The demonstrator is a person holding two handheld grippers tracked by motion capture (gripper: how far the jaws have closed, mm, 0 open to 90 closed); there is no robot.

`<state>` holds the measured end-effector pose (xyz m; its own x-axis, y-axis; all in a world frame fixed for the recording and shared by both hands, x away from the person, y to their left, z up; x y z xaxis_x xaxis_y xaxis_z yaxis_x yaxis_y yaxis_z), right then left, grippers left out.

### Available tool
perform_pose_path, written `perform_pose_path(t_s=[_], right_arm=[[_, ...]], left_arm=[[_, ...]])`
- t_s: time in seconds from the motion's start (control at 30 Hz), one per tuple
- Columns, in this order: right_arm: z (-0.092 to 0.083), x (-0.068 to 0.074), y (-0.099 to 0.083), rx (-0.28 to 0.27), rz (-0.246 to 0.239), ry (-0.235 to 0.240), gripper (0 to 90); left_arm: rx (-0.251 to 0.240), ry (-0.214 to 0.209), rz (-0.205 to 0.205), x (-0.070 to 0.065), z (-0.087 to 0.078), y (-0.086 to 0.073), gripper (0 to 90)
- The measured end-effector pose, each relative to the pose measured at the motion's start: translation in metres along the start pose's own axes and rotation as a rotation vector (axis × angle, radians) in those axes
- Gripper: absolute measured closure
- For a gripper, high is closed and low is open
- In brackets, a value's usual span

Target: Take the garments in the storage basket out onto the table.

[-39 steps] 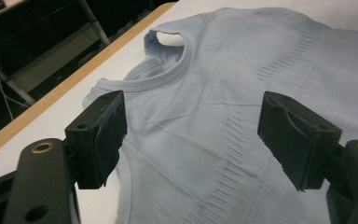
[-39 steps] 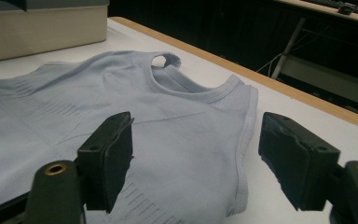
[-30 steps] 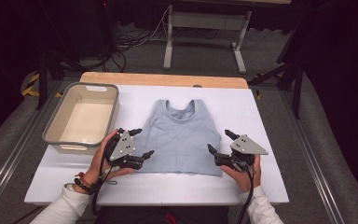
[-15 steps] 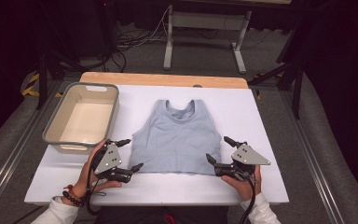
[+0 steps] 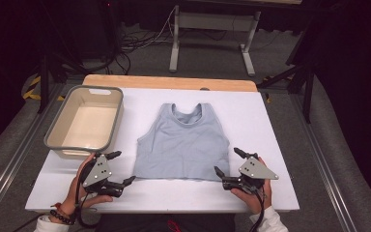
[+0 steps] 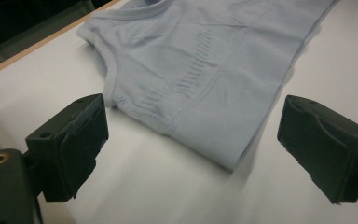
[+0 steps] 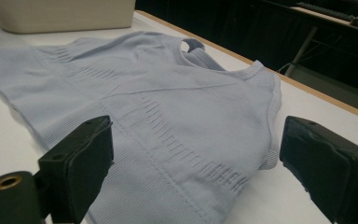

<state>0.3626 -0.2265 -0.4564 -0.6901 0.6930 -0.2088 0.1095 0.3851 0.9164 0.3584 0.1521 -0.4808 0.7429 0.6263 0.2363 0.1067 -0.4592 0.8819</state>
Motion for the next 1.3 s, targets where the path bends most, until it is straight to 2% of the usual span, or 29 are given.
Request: perform_pose_path(t_s=[0.13,0.27,0.4,0.57,1.3], right_arm=[[0.0016,0.0050,0.0021,0.006,-0.036,0.000,12.0],[0.0050,0.0087,0.0044,0.003,-0.049,0.013,12.5],[0.0076,0.0078,0.0046,-0.005,-0.041,0.024,13.0],[0.0095,0.0066,0.0048,-0.006,-0.037,0.028,13.3],[0.0073,0.0069,0.0046,0.000,-0.034,0.022,14.1]], left_arm=[[0.000,0.005,-0.011,0.0018,-0.0010,-0.0010,9.4],[0.005,0.003,0.004,-0.0011,-0.0008,-0.0011,9.4],[-0.005,0.004,0.007,0.0008,-0.0037,0.0008,9.4],[-0.009,0.006,-0.029,0.0042,-0.0062,-0.0014,9.4],[0.012,-0.020,0.001,0.0013,0.0005,-0.0016,9.4]])
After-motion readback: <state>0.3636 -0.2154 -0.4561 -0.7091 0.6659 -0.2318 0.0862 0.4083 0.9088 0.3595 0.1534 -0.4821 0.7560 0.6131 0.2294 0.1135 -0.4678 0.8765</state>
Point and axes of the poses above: each handheld gripper's, and its own axes: z roughly forward along the jaws, y roughly out of its top, x roughly to its left, the point moved 6 cm from there along z, roughly forward along the jaws, and after that the axes turned 6 degrees about y, right-handed, at the moved point
